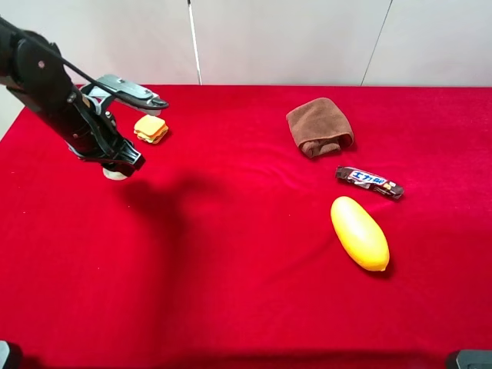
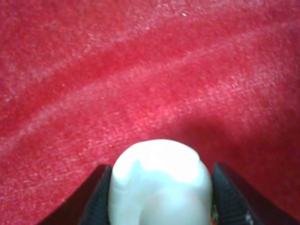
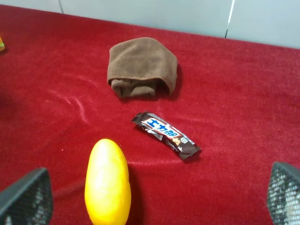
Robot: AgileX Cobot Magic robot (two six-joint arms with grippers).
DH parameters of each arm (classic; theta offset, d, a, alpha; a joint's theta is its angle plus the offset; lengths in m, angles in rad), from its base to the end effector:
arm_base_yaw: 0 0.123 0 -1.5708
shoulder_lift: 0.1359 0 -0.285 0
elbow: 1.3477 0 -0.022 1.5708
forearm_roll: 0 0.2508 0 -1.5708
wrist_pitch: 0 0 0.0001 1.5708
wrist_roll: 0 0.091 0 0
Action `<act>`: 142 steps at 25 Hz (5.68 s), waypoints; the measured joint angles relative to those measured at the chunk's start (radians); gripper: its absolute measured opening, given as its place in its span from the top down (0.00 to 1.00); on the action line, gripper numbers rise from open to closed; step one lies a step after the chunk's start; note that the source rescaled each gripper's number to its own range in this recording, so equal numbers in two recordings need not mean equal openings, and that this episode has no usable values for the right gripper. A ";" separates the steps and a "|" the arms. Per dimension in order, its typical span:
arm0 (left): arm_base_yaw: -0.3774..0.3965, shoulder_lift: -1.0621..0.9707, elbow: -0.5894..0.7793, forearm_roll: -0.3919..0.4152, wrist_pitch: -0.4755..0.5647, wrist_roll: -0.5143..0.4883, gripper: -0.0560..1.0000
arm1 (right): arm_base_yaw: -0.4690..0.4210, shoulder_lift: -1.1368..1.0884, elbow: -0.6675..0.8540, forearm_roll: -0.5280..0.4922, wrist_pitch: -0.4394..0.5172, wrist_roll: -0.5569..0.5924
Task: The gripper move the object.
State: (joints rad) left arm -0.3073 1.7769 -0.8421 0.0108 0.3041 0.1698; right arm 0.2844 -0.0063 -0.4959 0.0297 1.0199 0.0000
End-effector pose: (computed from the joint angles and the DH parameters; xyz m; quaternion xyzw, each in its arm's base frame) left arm 0.3003 -0.0950 0.1349 0.2357 0.9493 -0.0116 0.2077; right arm -0.0042 0.0012 0.2795 -0.1196 0.8332 0.0912 0.5321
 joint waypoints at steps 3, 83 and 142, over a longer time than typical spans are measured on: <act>0.007 0.000 0.034 0.000 -0.067 0.000 0.93 | 0.000 0.000 0.000 0.000 0.000 0.000; 0.009 0.029 0.089 -0.036 -0.094 -0.025 0.01 | 0.000 0.000 0.000 0.000 0.001 0.000; 0.009 -1.491 0.360 -0.011 0.761 -0.161 0.00 | 0.000 0.000 0.000 0.000 0.001 0.000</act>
State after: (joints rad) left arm -0.2987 0.2856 -0.4822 0.0000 1.0652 0.0088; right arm 0.2844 -0.0063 -0.4959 0.0297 1.0204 0.0000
